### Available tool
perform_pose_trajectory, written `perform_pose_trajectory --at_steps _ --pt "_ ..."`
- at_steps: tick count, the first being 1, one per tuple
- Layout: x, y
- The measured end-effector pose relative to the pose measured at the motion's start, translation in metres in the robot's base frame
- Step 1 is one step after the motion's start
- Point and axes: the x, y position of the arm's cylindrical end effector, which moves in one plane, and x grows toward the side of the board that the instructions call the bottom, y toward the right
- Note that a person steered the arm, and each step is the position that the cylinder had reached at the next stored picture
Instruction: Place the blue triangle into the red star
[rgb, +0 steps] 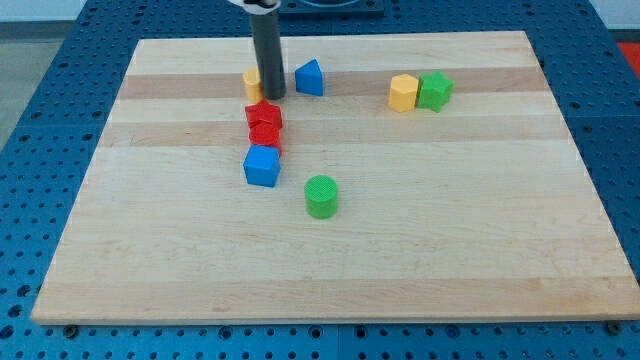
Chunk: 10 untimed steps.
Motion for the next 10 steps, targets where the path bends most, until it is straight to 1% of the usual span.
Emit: perform_pose_trajectory --at_steps 2,3,5,6,8,10 --pt "-0.046 -0.006" --pt "-0.060 0.011" --pt "-0.062 0.078" --pt "-0.061 0.088" --pt "-0.044 0.079" --pt "-0.039 0.053"
